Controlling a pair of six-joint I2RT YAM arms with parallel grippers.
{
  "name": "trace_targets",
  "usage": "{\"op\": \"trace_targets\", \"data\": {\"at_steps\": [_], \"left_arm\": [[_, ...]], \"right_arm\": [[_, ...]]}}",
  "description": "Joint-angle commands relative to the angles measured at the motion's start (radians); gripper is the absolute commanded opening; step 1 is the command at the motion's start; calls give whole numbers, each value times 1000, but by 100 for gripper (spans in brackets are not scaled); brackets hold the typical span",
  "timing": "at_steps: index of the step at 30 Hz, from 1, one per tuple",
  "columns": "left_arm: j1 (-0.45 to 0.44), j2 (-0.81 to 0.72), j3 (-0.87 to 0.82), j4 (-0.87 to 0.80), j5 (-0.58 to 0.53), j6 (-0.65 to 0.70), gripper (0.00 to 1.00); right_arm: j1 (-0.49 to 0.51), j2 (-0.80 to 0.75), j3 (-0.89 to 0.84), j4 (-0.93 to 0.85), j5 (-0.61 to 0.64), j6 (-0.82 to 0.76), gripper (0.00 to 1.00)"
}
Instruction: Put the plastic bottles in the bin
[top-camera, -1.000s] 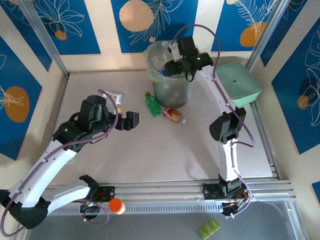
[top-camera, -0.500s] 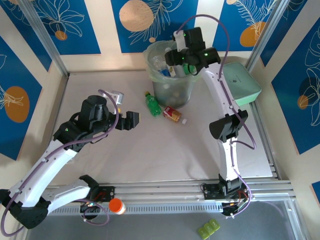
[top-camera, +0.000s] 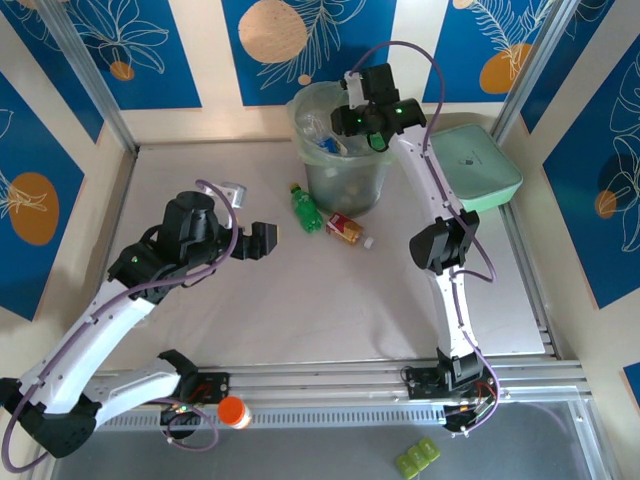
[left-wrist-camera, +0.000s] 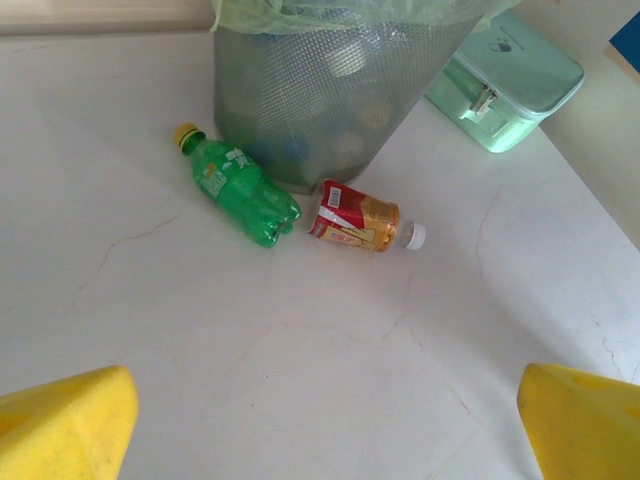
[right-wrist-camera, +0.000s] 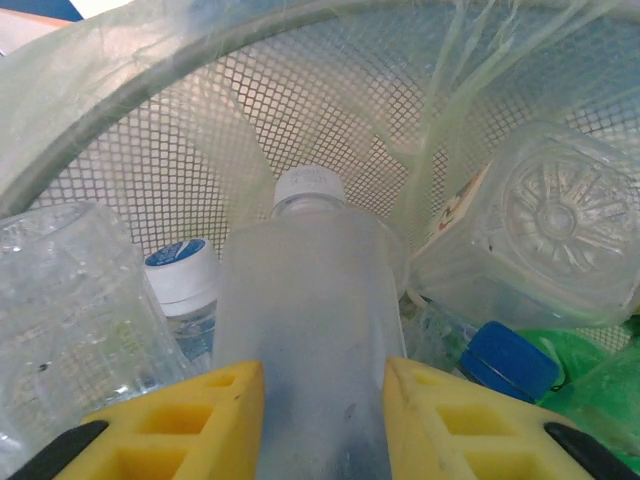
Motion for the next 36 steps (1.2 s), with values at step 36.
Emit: {"op": "trace_targets", "data": {"at_steps": [36], "left_arm": [[-1, -124, -52, -26, -30, -90, 99]], "right_arm": [[-69, -1140, -1769, 655, -276, 356, 48]]}}
